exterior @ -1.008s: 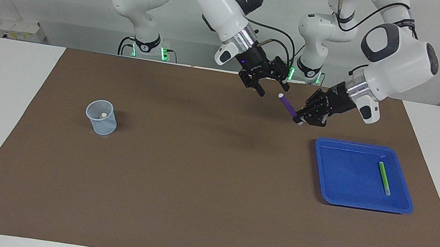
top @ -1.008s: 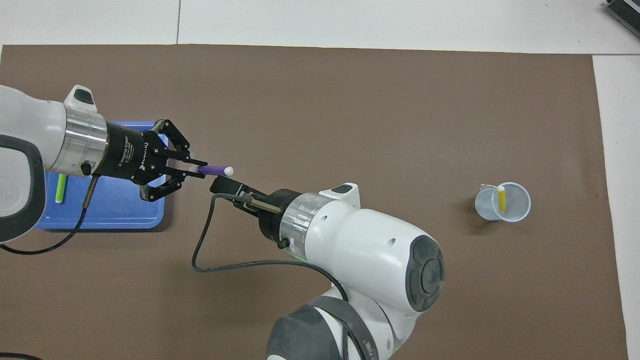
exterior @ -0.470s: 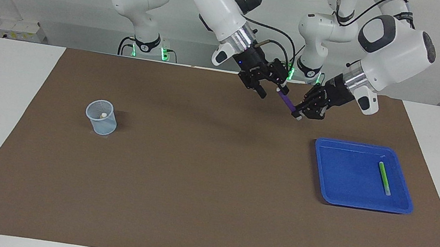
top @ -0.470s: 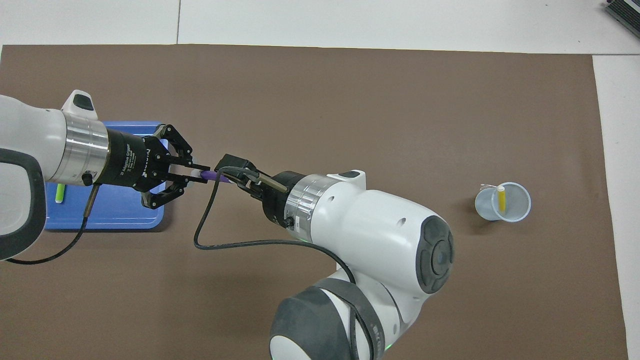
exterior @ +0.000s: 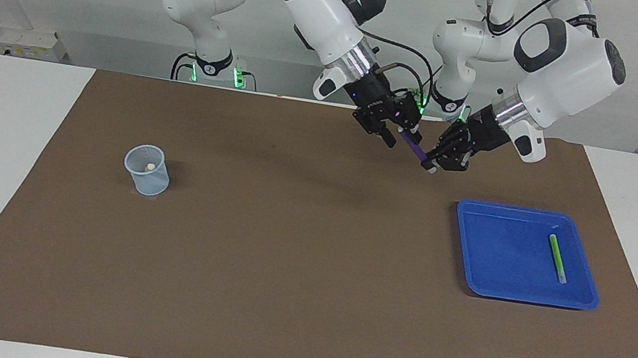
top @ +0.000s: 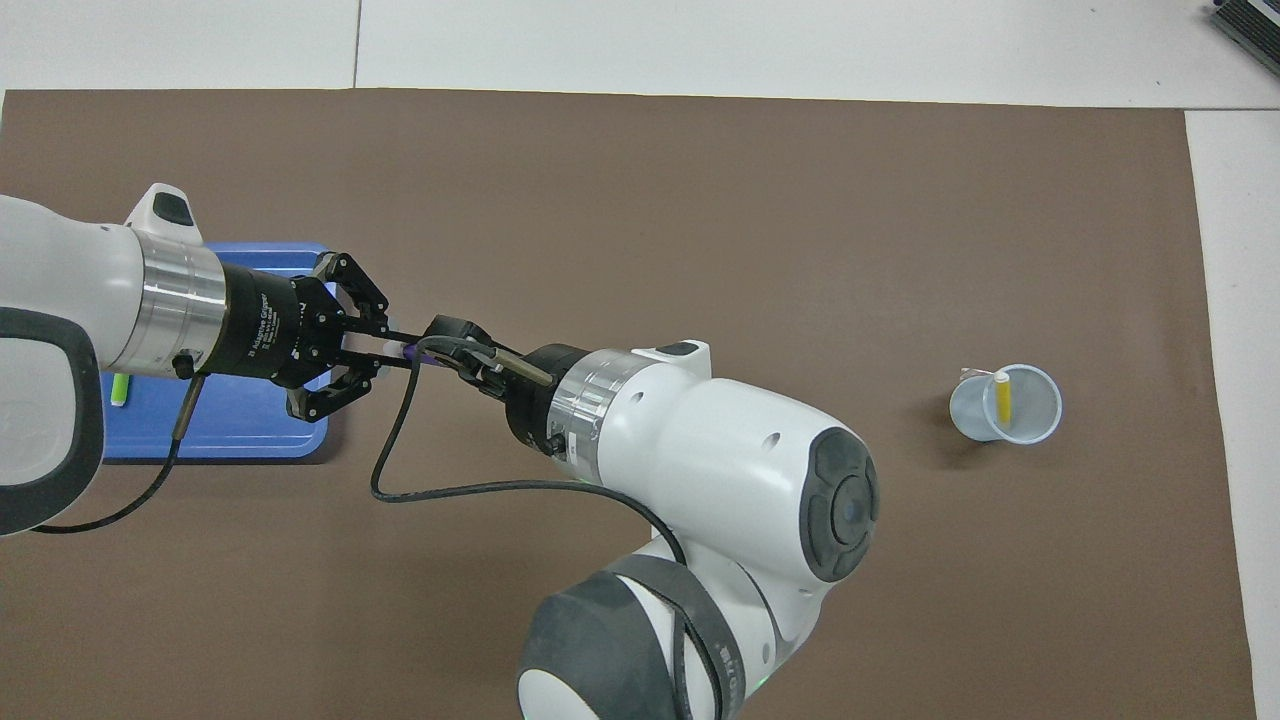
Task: Transfer and insert pens with both arms
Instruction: 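Close the right gripper on the purple pen's free end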
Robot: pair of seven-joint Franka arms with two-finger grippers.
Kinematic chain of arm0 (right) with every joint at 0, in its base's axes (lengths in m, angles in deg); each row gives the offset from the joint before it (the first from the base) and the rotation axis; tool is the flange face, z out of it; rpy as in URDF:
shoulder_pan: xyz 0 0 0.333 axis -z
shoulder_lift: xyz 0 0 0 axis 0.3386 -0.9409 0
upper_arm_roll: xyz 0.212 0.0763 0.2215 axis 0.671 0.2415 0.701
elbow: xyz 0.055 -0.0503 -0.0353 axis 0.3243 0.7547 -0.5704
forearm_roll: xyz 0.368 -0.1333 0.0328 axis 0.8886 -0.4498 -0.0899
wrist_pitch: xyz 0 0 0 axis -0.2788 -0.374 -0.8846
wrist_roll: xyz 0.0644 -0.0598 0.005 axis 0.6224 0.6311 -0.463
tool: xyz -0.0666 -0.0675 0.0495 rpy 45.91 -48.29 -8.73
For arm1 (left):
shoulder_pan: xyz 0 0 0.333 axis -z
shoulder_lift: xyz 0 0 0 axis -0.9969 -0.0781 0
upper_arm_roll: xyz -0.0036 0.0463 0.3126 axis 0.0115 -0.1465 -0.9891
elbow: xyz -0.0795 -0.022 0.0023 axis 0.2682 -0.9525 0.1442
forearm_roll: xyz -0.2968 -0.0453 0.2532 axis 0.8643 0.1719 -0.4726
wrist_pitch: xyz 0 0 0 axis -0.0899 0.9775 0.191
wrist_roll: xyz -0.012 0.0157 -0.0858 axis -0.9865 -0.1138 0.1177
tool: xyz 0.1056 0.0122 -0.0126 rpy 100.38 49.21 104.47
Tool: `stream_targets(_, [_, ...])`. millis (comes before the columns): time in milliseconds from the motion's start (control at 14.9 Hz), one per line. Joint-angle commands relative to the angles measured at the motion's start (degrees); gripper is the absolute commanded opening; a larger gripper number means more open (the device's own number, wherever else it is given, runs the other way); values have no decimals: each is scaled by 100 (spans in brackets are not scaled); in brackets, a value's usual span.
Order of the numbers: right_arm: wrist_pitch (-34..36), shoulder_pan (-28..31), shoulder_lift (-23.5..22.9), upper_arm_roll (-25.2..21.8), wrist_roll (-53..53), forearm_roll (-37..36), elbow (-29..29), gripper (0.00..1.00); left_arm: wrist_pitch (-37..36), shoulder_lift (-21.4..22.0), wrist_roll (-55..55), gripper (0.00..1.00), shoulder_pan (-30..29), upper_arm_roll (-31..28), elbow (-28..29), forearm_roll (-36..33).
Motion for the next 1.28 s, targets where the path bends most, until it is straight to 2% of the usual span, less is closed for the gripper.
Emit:
stream_targets(0, [61, -6, -78, 5, -201, -91, -131, 73, 176, 242, 124, 0, 112, -69, 216, -150])
stream_targets(67, [52, -6, -78, 5, -201, -91, -131, 73, 202, 242, 133, 0, 121, -69, 208, -246])
stream_targets(134, [52, -6, -78, 5, -201, -83, -122, 66, 211, 242, 133, 0, 147, -69, 216, -273])
stream_targets(202, [52, -15, -78, 5, -201, -82, -113, 65, 211, 251, 124, 0, 148, -69, 216, -273])
stream_targets(538, [44, -24, -69, 49, -324, -74, -122, 63, 290, 251, 133, 0, 218, -69, 216, -396])
stream_targets(806, [44, -15, -69, 58, -281, -74, -122, 41, 282, 260, 133, 0, 218, -69, 216, -396])
stream_targets(1209, [35, 29, -86, 49, -245, -74, -122, 42, 282, 278, 133, 0, 218, -69, 216, -396])
